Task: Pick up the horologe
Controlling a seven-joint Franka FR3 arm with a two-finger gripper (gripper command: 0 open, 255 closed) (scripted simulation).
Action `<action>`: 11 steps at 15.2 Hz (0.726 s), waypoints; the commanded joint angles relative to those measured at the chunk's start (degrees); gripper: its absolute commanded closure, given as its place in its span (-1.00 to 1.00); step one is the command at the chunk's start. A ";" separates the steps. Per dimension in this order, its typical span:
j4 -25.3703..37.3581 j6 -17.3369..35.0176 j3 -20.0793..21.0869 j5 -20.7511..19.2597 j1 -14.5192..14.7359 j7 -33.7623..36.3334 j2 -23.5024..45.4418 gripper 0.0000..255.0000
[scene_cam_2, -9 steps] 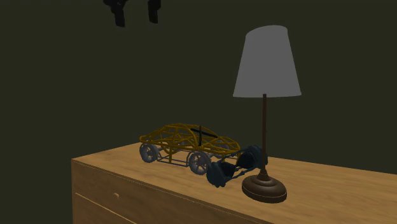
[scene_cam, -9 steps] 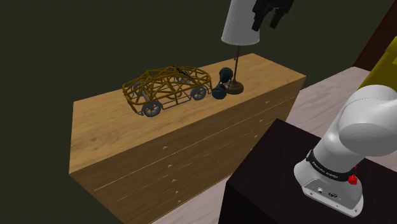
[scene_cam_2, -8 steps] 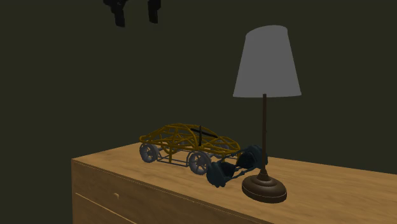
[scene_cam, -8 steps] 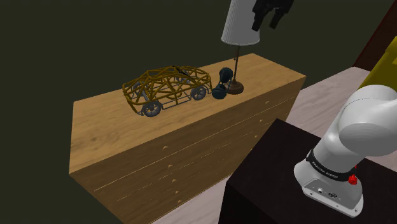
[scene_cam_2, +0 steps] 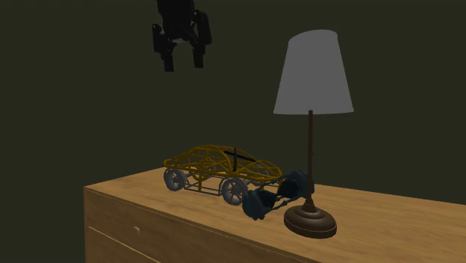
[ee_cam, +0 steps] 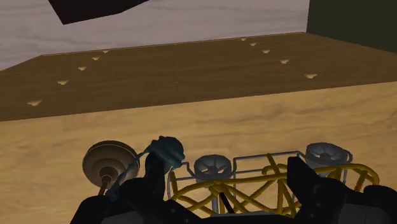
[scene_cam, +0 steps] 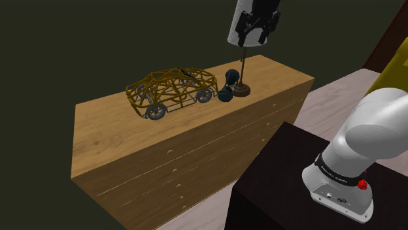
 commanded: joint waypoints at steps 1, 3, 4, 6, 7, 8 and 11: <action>-0.10 3.38 0.96 -0.38 -1.03 3.07 3.45 -1.00; 0.19 6.41 1.62 -0.98 -2.12 5.86 7.05 -1.00; 0.44 7.86 1.93 -1.33 -2.67 7.27 8.90 -1.00; 1.15 10.60 2.49 -2.14 -3.79 10.15 12.69 -1.00; 1.60 11.89 2.74 -2.60 -4.33 11.62 14.62 -1.00; 2.12 13.13 2.96 -3.10 -4.87 13.11 16.56 -1.00; 4.06 16.47 3.47 -4.78 -6.45 17.64 22.48 -1.00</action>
